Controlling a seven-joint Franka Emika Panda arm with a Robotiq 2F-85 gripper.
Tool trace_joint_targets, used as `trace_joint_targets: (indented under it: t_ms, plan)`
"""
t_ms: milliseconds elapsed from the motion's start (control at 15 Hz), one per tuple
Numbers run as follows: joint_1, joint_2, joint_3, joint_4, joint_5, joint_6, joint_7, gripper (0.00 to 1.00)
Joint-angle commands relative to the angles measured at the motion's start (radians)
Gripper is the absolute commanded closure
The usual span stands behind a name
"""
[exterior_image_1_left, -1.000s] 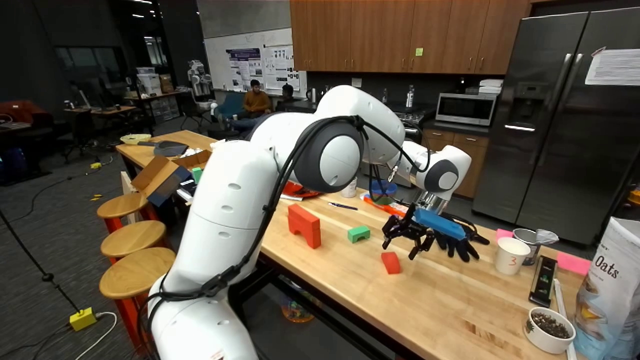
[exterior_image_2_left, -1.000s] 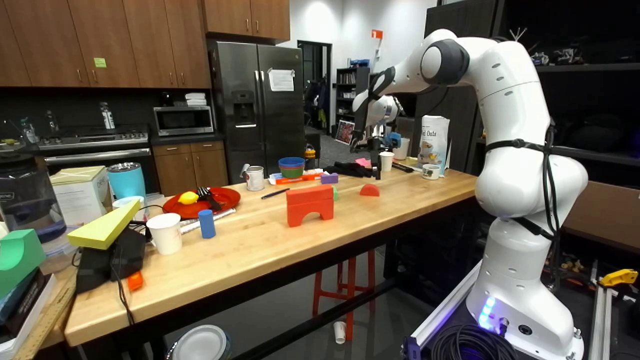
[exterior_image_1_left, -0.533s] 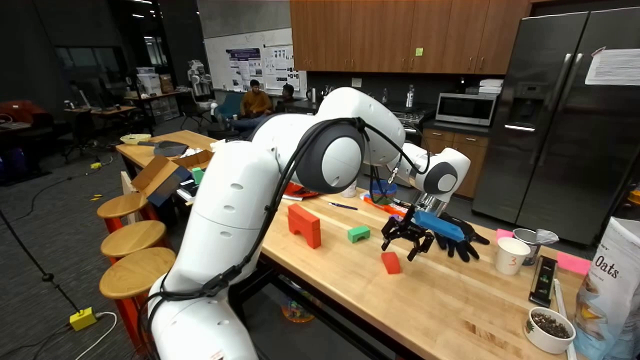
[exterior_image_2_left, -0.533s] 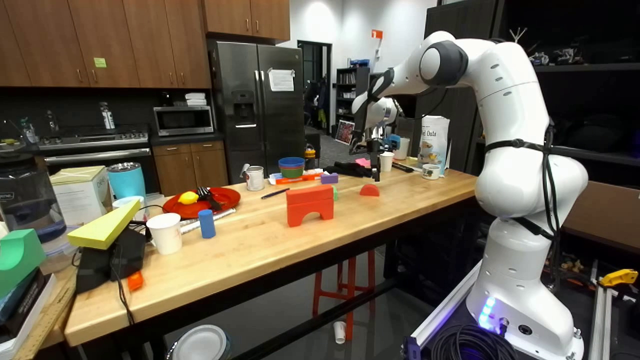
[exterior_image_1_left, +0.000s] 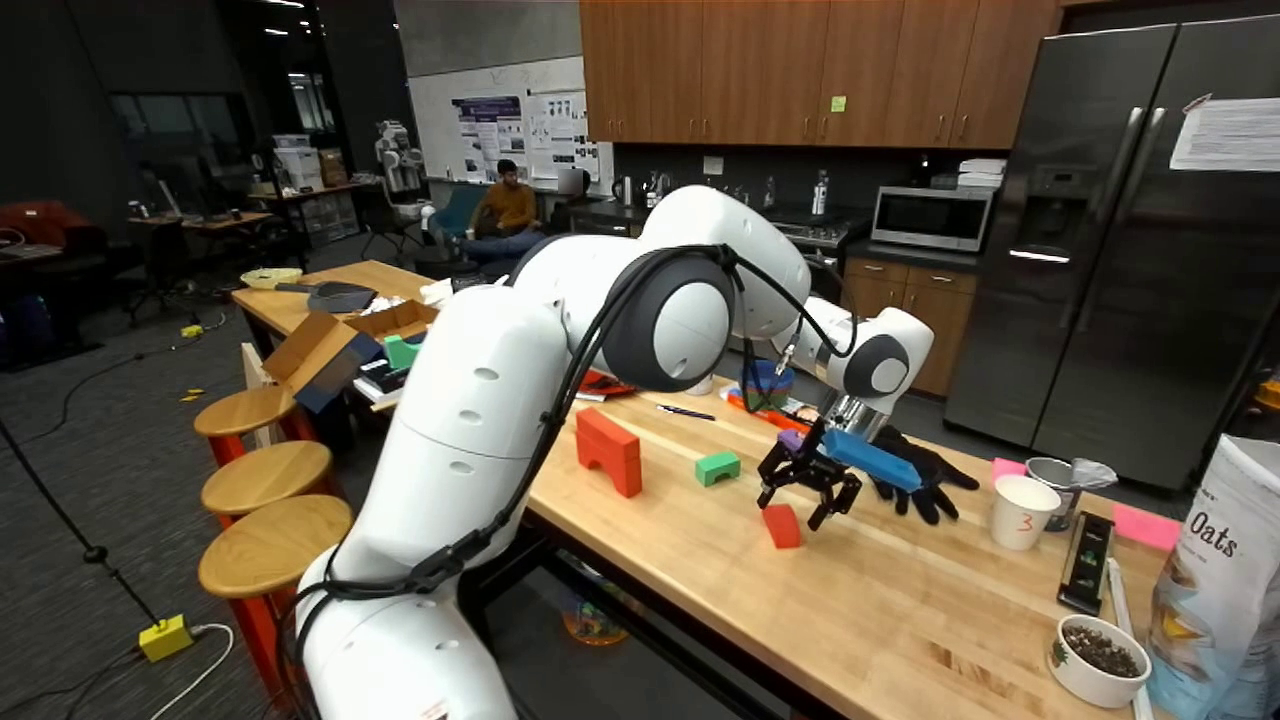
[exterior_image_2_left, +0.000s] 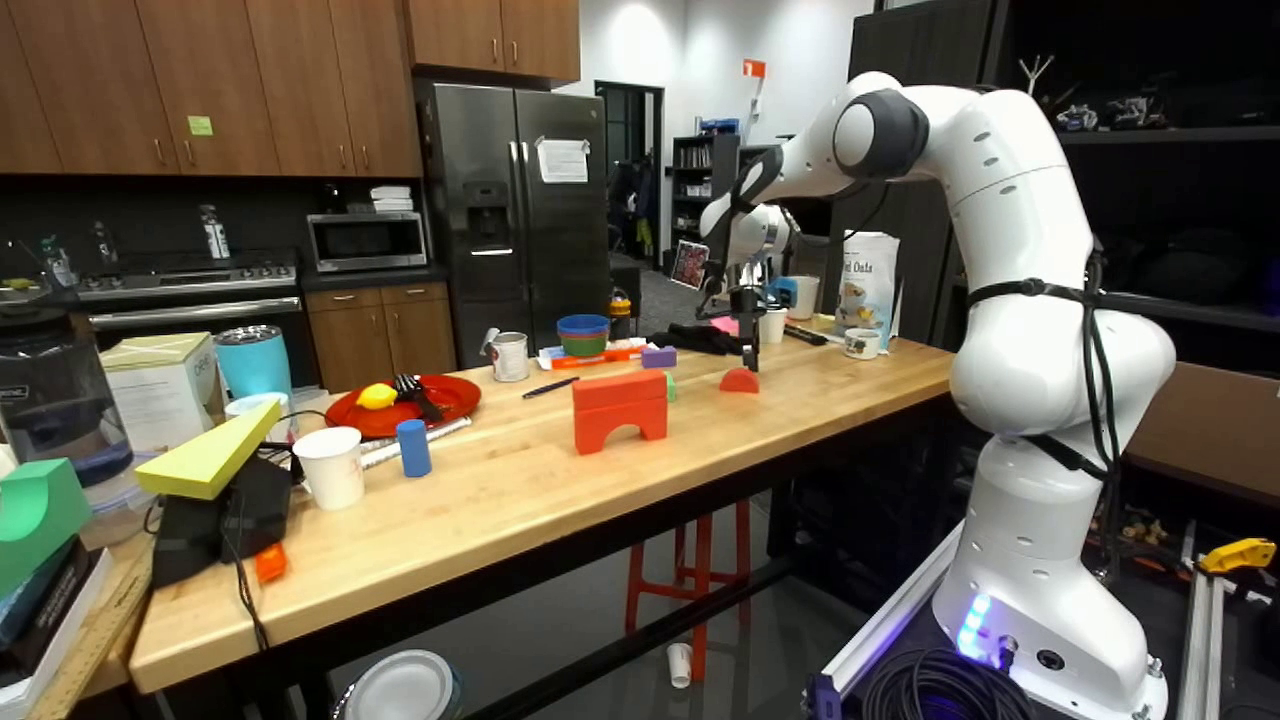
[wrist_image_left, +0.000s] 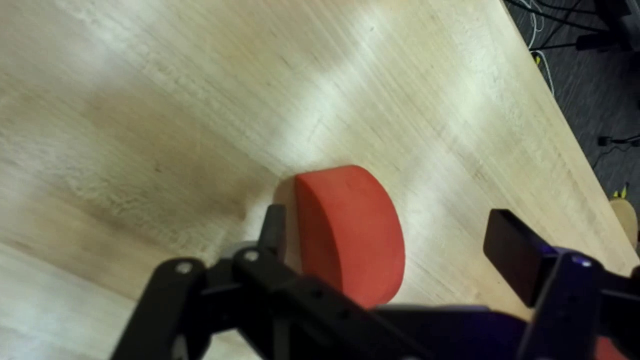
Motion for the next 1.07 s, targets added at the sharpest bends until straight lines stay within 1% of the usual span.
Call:
trace_joint_targets:
  t_ms: [0, 67, 200, 467, 667, 800, 1000]
  plan:
    - [-0.003, 0.011, 0.002, 0.02, -0.023, -0.029, 0.029, 0.16]
    - [-0.006, 0.007, -0.001, 0.011, -0.024, -0.029, 0.036, 0.26]
    - [-0.007, 0.0, -0.005, 0.003, -0.021, -0.027, 0.053, 0.39]
    - [-0.012, 0.001, -0.007, 0.0, -0.017, -0.031, 0.073, 0.72]
    - [-0.013, 0.005, -0.006, 0.001, -0.018, -0.038, 0.085, 0.94]
    - [-0.013, 0.007, -0.006, 0.001, -0.02, -0.045, 0.091, 1.0]
    - [-0.015, 0.006, -0.006, 0.003, -0.018, -0.051, 0.101, 0.99]
